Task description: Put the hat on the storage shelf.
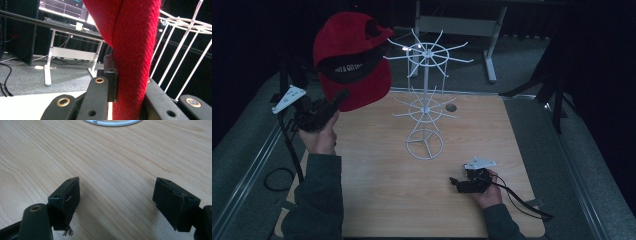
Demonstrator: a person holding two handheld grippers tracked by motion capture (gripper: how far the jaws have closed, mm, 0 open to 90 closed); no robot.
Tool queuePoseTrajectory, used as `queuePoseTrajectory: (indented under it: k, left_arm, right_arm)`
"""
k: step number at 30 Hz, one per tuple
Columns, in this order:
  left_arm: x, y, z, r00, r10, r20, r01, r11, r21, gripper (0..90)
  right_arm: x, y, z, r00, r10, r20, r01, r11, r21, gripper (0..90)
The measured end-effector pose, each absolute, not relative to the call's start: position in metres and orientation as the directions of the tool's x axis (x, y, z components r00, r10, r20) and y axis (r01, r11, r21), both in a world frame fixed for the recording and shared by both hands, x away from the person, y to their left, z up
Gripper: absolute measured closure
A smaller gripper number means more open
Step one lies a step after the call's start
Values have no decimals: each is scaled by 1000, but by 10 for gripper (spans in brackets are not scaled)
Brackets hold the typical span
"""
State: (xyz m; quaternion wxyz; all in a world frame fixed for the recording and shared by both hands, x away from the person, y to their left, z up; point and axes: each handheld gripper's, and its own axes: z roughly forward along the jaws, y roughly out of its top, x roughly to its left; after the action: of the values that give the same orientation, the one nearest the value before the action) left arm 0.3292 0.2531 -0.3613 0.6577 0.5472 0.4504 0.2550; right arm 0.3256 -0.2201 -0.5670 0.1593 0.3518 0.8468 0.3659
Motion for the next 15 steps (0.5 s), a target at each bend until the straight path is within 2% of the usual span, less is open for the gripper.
queuePoseTrajectory:
  k: [15]
  left_arm:
    - [326, 249, -366, 496, 811, -310, 163, 265, 951, 859]
  right_arm:
    - [326, -220, -567, -702, 712, -12, 479, 485, 732, 217]
